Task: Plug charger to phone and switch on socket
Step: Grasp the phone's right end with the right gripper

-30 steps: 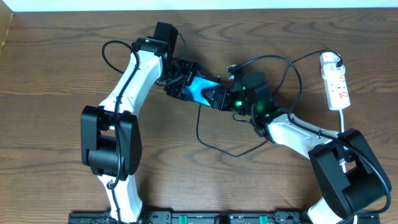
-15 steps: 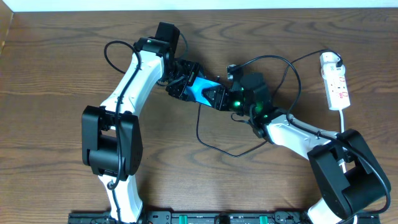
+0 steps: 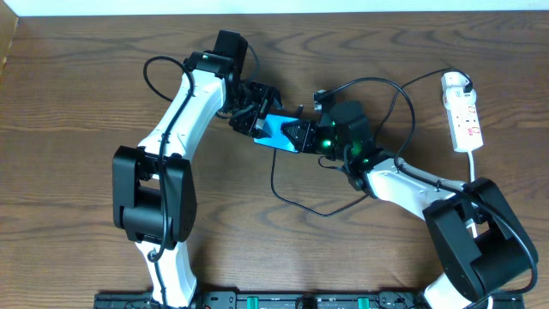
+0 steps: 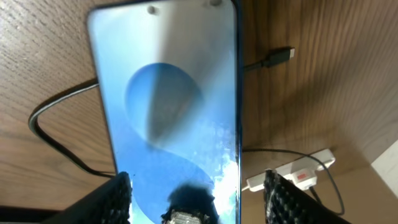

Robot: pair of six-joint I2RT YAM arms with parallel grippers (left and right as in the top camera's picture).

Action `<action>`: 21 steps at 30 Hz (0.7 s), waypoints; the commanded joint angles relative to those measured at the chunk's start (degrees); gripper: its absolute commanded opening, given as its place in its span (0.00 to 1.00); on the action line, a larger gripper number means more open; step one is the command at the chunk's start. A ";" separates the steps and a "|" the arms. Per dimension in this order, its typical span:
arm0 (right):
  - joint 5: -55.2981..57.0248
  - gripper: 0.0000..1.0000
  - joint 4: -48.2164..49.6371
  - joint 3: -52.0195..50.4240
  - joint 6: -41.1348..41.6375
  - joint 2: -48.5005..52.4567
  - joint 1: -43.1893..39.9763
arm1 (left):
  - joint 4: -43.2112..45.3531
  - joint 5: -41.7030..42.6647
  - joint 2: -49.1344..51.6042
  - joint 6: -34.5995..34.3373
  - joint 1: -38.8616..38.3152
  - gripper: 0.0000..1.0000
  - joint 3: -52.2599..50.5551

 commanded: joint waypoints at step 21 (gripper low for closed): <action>-1.16 0.01 5.95 0.85 17.44 0.04 -10.60 | 7.87 11.89 -0.96 6.32 2.10 0.66 0.22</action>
